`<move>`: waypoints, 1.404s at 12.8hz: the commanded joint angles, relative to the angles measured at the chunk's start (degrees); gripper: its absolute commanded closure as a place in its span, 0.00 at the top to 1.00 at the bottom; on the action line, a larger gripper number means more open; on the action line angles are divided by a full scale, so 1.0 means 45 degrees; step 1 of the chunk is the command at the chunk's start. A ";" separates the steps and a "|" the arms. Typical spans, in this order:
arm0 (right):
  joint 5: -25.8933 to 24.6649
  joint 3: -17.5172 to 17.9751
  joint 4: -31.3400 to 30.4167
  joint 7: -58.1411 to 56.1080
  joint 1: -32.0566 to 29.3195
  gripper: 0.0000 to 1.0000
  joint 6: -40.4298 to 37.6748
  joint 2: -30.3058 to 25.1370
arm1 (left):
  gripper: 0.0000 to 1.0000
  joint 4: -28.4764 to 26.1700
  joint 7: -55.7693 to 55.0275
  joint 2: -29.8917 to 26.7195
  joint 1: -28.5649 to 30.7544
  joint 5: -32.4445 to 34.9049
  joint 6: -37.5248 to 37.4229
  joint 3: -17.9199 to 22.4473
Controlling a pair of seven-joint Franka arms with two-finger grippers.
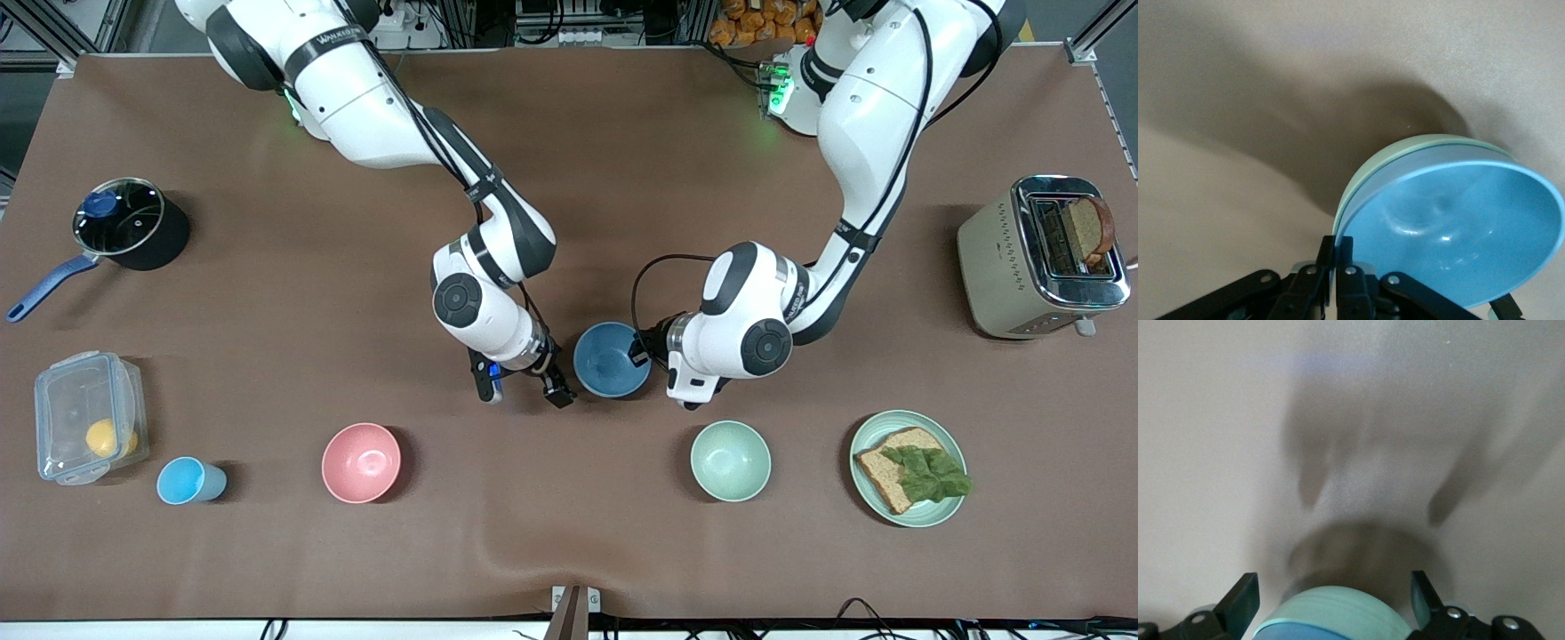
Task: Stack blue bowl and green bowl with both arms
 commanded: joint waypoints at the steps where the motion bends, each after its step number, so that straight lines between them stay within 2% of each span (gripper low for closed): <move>1: 0.0219 -0.0036 0.0427 0.0104 0.0090 1.00 -0.0101 0.0228 | 0.00 -0.0053 -0.0316 -0.0174 -0.0029 -0.0181 -0.0354 0.0049; 4: 0.0219 -0.0036 0.0486 0.0103 0.0109 1.00 -0.0121 0.0248 | 0.00 -0.0034 -0.0335 -0.0096 -0.0087 -0.0201 -0.0354 0.0049; 5: 0.0219 -0.0036 0.0486 0.0103 0.0109 1.00 -0.0121 0.0248 | 0.11 -0.0034 -0.0316 -0.0076 -0.0048 -0.0201 -0.0354 0.0049; 7: 0.0219 -0.0055 0.0486 0.0065 0.0148 1.00 -0.0101 0.0248 | 1.00 0.0044 -0.0142 -0.0076 0.0010 -0.0201 -0.0354 0.0049; 11: 0.0219 -0.0055 0.0486 0.0025 0.0187 1.00 -0.0101 0.0248 | 1.00 0.0142 -0.0277 -0.0562 0.0049 -0.0181 -0.0354 -0.0009; 14: -0.0189 -0.0075 0.0467 -0.0964 0.0226 1.00 -0.0140 0.0229 | 1.00 0.0142 -0.0161 -0.2043 0.0225 -0.0006 -0.0918 0.0088; 16: -0.0346 -0.0114 0.0447 -0.2020 0.0013 1.00 -0.1148 0.0092 | 1.00 0.0161 -0.0082 -0.3215 0.1023 0.0830 -0.1756 0.0108; 18: -0.0367 -0.0153 0.0350 -0.4356 -0.0610 1.00 -0.2807 -0.0257 | 1.00 0.0142 0.0267 -0.4212 0.1725 0.2602 -0.2712 0.0108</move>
